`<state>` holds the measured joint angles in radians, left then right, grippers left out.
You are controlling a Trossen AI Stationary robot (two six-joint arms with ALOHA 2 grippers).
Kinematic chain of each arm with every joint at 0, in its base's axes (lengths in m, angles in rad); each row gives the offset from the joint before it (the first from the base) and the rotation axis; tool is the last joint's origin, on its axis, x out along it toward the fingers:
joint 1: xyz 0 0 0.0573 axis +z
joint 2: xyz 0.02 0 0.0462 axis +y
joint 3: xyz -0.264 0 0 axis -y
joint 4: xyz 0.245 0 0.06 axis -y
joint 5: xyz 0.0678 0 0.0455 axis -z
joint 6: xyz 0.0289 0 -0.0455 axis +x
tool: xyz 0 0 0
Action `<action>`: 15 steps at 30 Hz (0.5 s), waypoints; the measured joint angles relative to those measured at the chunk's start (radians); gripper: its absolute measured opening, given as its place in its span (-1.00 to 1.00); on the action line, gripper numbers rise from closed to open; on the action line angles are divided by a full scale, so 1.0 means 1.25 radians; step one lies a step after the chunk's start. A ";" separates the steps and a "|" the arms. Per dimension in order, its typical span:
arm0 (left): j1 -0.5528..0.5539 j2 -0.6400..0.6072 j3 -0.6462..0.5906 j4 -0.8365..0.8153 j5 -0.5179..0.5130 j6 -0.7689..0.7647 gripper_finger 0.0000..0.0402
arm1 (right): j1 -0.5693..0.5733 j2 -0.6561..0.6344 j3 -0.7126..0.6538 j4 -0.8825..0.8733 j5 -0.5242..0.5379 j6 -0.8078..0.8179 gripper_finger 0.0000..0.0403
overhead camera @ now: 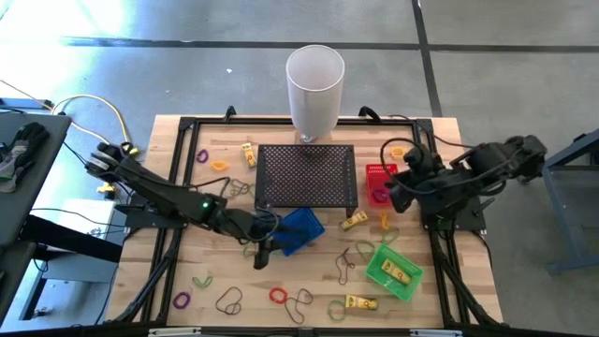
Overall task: Pick & Place Office Desk Supplies
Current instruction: Put the yellow spring keychain into the red bin
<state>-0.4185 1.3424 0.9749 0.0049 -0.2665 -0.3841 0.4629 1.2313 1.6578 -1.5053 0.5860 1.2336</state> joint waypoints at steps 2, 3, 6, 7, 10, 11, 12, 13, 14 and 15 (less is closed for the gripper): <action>-0.011 -0.018 0.000 0.000 0.000 -0.001 -0.17 | -0.008 -0.010 -0.018 0.039 -0.019 -0.067 -0.27; -0.016 -0.026 0.001 -0.004 -0.006 0.000 -0.17 | -0.017 -0.011 -0.026 0.040 -0.028 -0.103 -0.27; -0.027 -0.046 0.001 -0.040 -0.040 0.001 -0.17 | -0.045 -0.007 -0.045 0.001 -0.036 -0.159 -0.27; -0.028 -0.055 0.001 -0.058 -0.045 0.001 -0.17 | -0.059 0.002 -0.047 -0.022 -0.034 -0.154 -0.27; -0.029 -0.080 0.001 -0.081 -0.048 0.001 -0.17 | -0.146 0.012 -0.052 -0.050 -0.052 -0.135 -0.27; -0.029 -0.087 0.001 -0.083 -0.049 0.001 -0.17 | -0.188 0.013 -0.054 -0.044 -0.061 -0.161 -0.27; -0.029 -0.093 0.001 -0.083 -0.049 0.001 -0.17 | -0.228 0.013 -0.054 -0.040 -0.074 -0.179 -0.27; -0.029 -0.099 0.001 -0.084 -0.049 0.001 -0.17 | -0.268 0.013 -0.054 -0.041 -0.084 -0.187 -0.27; -0.028 -0.106 0.001 -0.084 -0.050 -0.003 -0.17 | -0.314 0.013 -0.054 -0.049 -0.092 -0.194 -0.27; -0.029 -0.111 0.001 -0.084 -0.050 -0.007 -0.17 | -0.359 0.012 -0.054 -0.053 -0.101 -0.209 -0.27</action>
<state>-0.4543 1.2034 0.9760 -0.0998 -0.3285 -0.3928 0.0136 1.2469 1.5902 -1.5719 0.4603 0.9730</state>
